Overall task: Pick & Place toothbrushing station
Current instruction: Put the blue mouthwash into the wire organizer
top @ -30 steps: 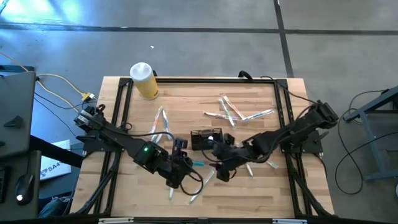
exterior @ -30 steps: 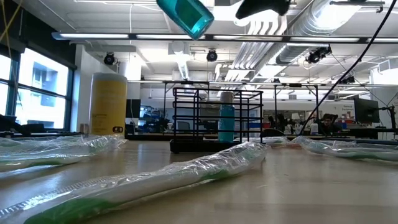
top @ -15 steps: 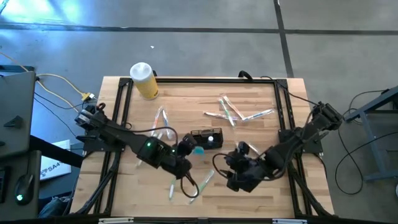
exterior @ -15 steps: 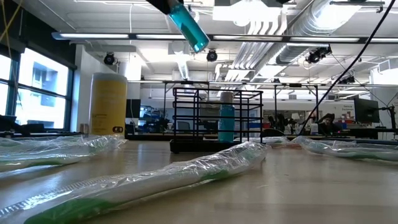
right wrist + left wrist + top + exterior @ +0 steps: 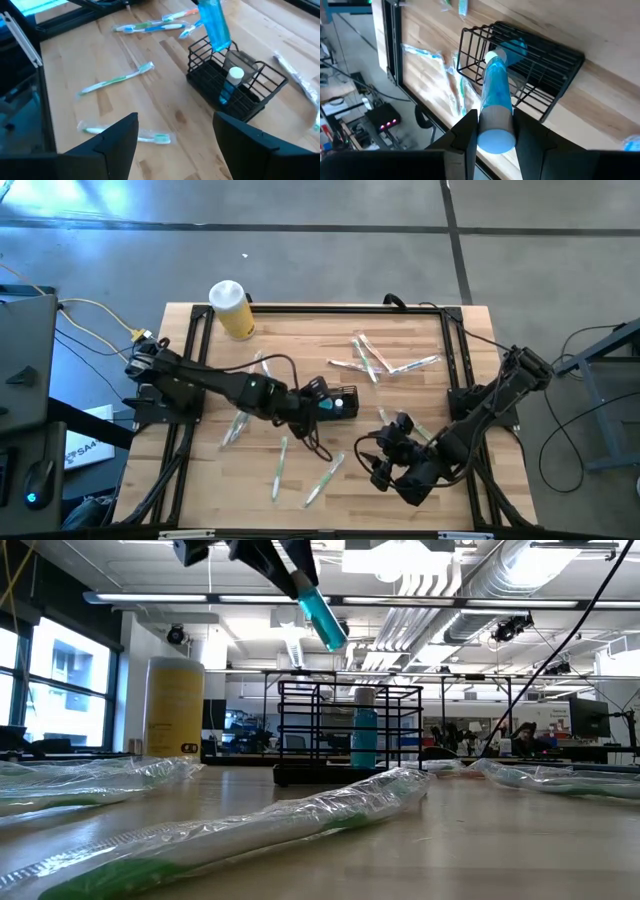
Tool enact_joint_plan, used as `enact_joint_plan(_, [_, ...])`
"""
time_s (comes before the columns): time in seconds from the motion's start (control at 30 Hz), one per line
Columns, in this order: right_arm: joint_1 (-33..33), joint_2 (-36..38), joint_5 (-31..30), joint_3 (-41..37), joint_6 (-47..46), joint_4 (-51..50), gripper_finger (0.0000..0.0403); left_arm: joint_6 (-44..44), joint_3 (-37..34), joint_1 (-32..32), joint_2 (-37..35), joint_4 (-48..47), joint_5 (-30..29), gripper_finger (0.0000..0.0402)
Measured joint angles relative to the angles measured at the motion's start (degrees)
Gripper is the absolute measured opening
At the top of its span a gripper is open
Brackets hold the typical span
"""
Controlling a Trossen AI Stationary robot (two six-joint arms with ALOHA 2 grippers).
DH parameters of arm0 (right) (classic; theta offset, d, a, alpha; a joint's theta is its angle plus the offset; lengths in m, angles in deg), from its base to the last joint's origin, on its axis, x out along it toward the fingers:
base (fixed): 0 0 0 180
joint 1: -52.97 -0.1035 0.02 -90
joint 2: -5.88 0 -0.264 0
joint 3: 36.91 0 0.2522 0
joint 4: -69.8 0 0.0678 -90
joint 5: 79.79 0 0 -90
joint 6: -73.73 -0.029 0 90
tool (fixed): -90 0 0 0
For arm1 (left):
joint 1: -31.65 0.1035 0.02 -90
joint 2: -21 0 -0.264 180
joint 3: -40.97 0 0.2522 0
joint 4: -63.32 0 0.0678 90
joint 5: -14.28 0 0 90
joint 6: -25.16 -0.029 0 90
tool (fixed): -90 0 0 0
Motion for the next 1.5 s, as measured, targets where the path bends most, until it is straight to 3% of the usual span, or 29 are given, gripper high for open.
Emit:
enact_joint_plan(0.5, [0.2, -0.1, -0.2, 0.0, -2.0, 0.1, 0.0249, -8.8, 1.7, 1.8, 1.0, -0.9, -0.4, 0.0093])
enact_joint_plan(0.73, [0.4, -0.1, -0.2, 0.0, -1.4, -0.1, 0.0249, -9.1, 10.9, 4.4, 4.6, -3.7, 5.1, 0.0093])
enact_joint_plan(1.17, [0.4, -0.1, -0.2, -0.1, -2.3, -3.8, 0.0249, -7.5, 31.2, 5.6, 17.1, -26.0, 10.9, 0.0093])
enact_joint_plan(1.5, [0.4, -0.1, -0.3, -0.1, -2.4, -4.4, 0.0249, -8.9, 33.5, 9.2, 21.0, -28.8, 16.9, 0.0093])
